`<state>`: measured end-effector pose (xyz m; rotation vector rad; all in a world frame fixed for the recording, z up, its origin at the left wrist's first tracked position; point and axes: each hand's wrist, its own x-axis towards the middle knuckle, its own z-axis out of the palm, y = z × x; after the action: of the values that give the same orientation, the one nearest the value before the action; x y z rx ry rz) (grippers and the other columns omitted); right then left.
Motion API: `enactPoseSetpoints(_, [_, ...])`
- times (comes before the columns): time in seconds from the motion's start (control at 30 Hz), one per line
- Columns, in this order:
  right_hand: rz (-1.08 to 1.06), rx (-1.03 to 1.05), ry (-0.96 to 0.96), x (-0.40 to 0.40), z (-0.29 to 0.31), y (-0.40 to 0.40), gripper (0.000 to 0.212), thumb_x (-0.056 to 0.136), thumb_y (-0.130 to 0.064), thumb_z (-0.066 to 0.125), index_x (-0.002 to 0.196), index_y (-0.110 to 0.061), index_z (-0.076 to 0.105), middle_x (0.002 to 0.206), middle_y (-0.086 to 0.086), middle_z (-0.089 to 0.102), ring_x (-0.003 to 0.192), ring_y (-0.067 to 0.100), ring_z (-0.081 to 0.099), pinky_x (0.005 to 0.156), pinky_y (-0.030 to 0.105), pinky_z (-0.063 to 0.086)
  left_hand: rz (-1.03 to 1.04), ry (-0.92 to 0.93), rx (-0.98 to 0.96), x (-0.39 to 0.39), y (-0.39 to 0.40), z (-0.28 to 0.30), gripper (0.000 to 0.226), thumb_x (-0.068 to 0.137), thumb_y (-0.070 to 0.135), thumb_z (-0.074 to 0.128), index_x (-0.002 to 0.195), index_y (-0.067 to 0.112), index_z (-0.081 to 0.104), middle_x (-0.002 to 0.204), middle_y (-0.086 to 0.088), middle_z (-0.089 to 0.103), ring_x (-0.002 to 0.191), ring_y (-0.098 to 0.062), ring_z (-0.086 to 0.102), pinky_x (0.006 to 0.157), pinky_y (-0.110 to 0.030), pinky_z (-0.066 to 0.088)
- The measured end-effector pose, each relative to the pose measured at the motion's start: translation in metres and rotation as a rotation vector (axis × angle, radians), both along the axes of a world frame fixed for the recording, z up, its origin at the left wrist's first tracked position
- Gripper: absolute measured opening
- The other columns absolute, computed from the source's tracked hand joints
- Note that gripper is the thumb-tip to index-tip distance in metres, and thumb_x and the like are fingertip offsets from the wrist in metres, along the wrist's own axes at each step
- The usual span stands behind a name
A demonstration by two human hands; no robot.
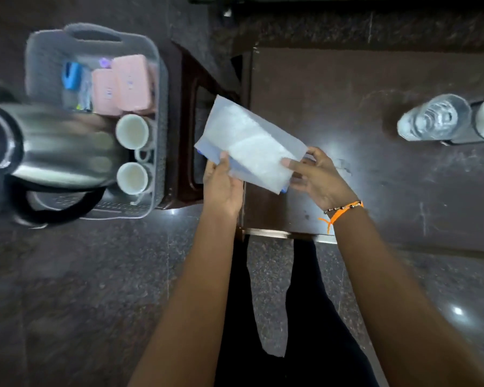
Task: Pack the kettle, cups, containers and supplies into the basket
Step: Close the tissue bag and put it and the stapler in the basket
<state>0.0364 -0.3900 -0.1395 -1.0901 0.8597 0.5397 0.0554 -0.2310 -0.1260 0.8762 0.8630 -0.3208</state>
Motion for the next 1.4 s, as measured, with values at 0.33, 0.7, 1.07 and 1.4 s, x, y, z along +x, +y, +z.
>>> enactPoseSetpoints(0.33, [-0.157,-0.087,-0.277,0.104,0.031,0.148,0.038,0.088,0.009,0.053,0.087,-0.022,0.032,0.087,-0.001,0.062,0.065,0.001,0.064,0.054,0.02,0.054,-0.065,-0.09,0.167,0.048,0.129,0.03,0.039,0.101,0.028,0.03,0.134,0.012,0.043,0.134,-0.009,0.052,0.116,-0.02,0.053,0.1,-0.028,0.041])
enactPoseSetpoints(0.7, [0.373,-0.575,-0.408,0.218,0.031,0.268,0.021,0.083,0.006,0.055,0.1,-0.004,0.048,0.083,0.006,0.057,0.071,0.015,0.054,0.072,0.032,0.048,-0.199,-0.068,0.264,0.057,0.174,0.023,0.022,0.095,0.004,0.042,0.092,0.017,0.059,0.093,-0.003,0.06,0.083,-0.011,0.056,0.08,-0.015,0.046])
enactPoseSetpoints(1.07, [0.621,-0.778,-0.405,0.217,0.029,0.263,0.034,0.084,0.006,0.045,0.112,0.005,0.064,0.115,0.023,0.066,0.111,0.031,0.062,0.102,0.038,0.047,-0.171,-0.072,0.308,0.075,0.181,0.023,0.023,0.091,0.0,0.045,0.084,0.017,0.058,0.086,-0.001,0.057,0.09,-0.019,0.052,0.094,-0.032,0.042])
enactPoseSetpoints(1.4, [0.278,-0.514,-0.312,0.102,0.047,0.151,0.025,0.09,0.002,0.051,0.111,0.002,0.063,0.096,0.016,0.066,0.092,0.021,0.065,0.082,0.02,0.054,-0.345,-0.072,0.408,0.055,0.116,0.031,0.024,0.095,0.005,0.04,0.107,0.007,0.061,0.084,0.002,0.059,0.076,-0.007,0.057,0.075,-0.014,0.048])
